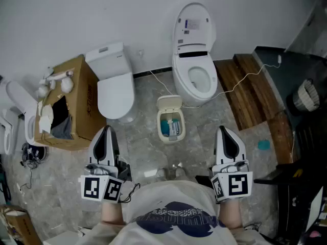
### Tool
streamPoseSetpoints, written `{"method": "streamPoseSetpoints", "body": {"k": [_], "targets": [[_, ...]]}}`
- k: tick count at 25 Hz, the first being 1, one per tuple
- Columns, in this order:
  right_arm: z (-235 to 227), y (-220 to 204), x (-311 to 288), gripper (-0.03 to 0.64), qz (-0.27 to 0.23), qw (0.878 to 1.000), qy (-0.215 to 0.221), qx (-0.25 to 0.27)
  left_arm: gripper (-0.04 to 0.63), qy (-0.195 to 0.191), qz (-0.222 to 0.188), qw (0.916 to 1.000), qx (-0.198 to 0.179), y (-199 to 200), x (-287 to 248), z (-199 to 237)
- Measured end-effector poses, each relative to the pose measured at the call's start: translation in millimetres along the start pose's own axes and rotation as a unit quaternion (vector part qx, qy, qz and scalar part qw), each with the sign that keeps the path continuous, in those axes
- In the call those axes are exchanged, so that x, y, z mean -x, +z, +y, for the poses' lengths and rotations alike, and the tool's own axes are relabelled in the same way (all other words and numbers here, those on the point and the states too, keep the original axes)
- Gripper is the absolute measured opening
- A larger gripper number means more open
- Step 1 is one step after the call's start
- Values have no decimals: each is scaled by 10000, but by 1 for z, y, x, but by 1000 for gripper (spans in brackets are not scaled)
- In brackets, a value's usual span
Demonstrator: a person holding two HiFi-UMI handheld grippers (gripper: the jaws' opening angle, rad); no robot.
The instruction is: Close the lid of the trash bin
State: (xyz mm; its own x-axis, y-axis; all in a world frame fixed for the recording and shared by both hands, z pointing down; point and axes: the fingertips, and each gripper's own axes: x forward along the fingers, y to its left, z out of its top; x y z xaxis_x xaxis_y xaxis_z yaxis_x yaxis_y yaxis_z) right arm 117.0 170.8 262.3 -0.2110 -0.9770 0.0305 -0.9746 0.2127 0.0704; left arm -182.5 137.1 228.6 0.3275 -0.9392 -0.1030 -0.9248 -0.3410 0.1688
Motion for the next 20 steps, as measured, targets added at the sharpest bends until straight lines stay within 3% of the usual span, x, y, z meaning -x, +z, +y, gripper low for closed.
{"method": "streamPoseSetpoints", "body": {"k": [10, 16, 17, 18, 19, 20], "targets": [[4, -2, -3, 8, 27, 10000, 68, 61, -2, 31, -4, 10000, 14, -3, 0, 3], [4, -1, -8, 9, -181, 9974, 380, -590, -2, -7, -36, 9999, -143, -2, -5, -1], [6, 0, -9, 70, -194, 9967, 516, -602, -1, -23, -64, 9998, -206, 0, -5, -3], [9, 1, -10, 292, -188, 9959, 688, -548, 13, -53, -86, 9996, -259, 1, -7, -5], [13, 1, -11, 508, -178, 9953, 833, -453, 86, -104, -97, 9995, -297, 2, -8, -7], [14, 1, -12, 535, -185, 9952, 888, -354, 153, -159, -100, 9993, -322, 3, -10, -8]]}}
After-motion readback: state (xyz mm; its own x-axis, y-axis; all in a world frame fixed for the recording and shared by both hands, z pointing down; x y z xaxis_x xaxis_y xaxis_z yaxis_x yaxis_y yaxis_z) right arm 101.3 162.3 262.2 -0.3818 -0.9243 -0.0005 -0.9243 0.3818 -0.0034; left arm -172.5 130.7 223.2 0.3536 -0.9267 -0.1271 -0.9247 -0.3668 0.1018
